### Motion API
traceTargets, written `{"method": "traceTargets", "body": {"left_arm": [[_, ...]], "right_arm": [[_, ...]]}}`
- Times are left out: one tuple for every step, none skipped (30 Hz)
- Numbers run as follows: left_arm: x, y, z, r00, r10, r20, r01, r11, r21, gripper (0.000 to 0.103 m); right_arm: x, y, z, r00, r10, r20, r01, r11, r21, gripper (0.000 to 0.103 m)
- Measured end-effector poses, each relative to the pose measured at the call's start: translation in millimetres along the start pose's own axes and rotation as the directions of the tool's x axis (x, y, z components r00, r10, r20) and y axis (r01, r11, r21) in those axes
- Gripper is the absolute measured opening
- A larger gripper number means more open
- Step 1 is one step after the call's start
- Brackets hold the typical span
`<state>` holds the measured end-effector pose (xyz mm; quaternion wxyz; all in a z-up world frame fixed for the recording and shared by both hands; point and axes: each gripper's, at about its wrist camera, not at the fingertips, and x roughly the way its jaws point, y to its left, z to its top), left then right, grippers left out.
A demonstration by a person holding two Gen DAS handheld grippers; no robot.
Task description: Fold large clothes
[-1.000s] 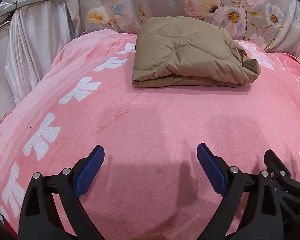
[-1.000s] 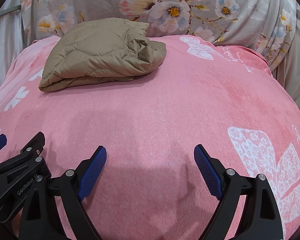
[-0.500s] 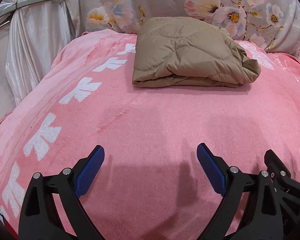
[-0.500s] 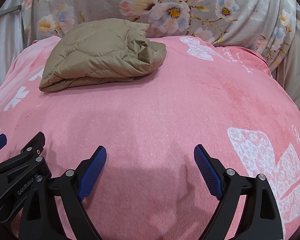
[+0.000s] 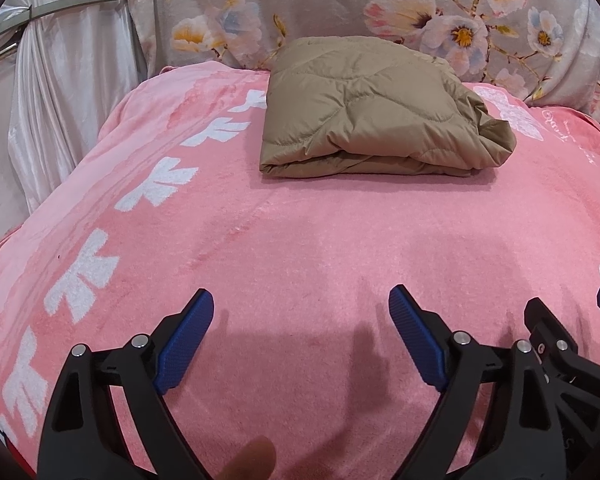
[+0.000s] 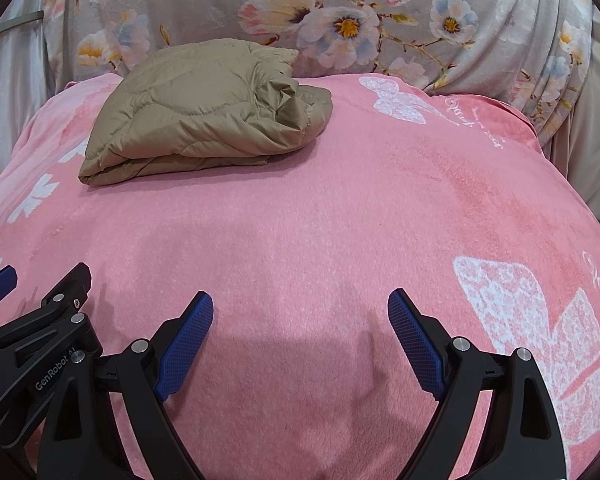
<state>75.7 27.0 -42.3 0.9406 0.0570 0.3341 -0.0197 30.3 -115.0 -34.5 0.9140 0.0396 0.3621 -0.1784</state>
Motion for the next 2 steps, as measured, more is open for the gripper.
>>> {"method": "traceTargets", "body": {"left_arm": [[-0.1,-0.2,0.1,1.0,0.0,0.001,0.0,1.0,0.0,0.086],[-0.3,-0.4,-0.4,1.0,0.001,0.002,-0.001,1.0,0.0,0.086]], "right_arm": [[-0.2,0.0,-0.3,1.0,0.002,0.002,-0.002,1.0,0.001,0.087],[-0.1,0.3,-0.9,1.0,0.002,0.001,-0.002,1.0,0.001,0.087]]}}
